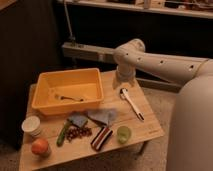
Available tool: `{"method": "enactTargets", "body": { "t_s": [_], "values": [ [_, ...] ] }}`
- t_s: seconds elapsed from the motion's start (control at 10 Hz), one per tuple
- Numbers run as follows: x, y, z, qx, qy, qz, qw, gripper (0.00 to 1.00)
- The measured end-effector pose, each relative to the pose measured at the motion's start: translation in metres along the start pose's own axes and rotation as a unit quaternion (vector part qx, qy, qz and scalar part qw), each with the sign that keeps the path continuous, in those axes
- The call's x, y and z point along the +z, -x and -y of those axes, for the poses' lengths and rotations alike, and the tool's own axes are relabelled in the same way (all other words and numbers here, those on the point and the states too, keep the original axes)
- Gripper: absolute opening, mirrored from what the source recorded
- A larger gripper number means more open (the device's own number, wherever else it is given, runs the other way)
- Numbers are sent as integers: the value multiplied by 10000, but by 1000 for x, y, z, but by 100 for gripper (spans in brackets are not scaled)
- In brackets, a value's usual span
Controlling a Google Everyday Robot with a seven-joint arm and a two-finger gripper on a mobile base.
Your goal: Wipe tray with brush
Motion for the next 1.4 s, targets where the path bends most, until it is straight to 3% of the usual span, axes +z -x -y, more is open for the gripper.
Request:
{"method": "enactTargets", "body": {
  "t_s": [0.1,0.6,0.8,1.0,1.2,1.4],
  "values": [
    [2,3,15,-14,-31,-5,10000,65],
    [5,4,13,-57,-21,12,10000,65],
    [20,3,28,-455,-82,317,9984,65],
    [37,2,46,-702,57,529,9961,65],
    [42,8,58,-888,310,417,9947,65],
    [52,5,69,-958,303,119,9949,65]
  ]
}}
